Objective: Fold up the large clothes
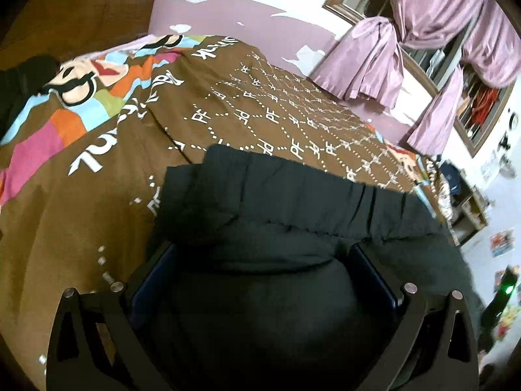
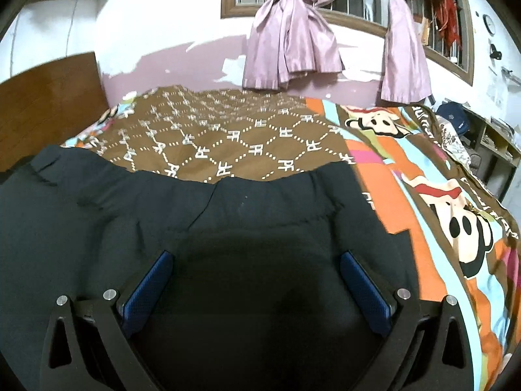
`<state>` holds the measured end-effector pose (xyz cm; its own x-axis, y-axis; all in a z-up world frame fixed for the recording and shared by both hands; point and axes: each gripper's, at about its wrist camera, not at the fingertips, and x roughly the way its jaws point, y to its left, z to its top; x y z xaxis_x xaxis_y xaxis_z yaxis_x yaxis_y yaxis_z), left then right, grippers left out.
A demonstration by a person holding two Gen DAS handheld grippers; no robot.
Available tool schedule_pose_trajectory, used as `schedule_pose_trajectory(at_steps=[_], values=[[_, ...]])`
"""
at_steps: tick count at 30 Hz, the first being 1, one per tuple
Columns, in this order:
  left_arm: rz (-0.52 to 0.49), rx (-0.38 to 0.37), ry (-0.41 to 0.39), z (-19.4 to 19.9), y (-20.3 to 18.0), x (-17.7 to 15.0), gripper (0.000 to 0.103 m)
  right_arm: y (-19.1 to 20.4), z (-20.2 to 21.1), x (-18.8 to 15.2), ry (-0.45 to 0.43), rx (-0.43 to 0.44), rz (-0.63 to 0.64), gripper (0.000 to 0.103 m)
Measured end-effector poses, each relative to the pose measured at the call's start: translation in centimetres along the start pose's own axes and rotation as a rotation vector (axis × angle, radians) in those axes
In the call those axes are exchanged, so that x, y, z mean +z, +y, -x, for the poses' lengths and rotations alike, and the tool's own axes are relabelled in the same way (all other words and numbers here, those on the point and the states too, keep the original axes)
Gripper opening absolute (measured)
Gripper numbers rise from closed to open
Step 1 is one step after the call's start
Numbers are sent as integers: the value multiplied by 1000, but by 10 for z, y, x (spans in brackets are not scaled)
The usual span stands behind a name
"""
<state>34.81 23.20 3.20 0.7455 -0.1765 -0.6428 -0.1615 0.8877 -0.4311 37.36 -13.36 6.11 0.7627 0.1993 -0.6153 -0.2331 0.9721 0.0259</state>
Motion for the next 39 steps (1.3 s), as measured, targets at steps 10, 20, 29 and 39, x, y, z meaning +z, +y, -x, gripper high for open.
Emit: schedule_pose_trajectory(at_steps=[10,20,29,39], values=[[107,-53,33,65,58,-11,102,-61,26,-24,29,-106,-1,103],[105,-328,68,68,90,-25,102,-108,4,-61,89,84,-238,103],[-40,-391,152,51,63,-23,102,-116,3,-66,133,161,-340,103],[-108,-360,219,35,56,-36,102,-112,2,-65,161,126,-358,103]])
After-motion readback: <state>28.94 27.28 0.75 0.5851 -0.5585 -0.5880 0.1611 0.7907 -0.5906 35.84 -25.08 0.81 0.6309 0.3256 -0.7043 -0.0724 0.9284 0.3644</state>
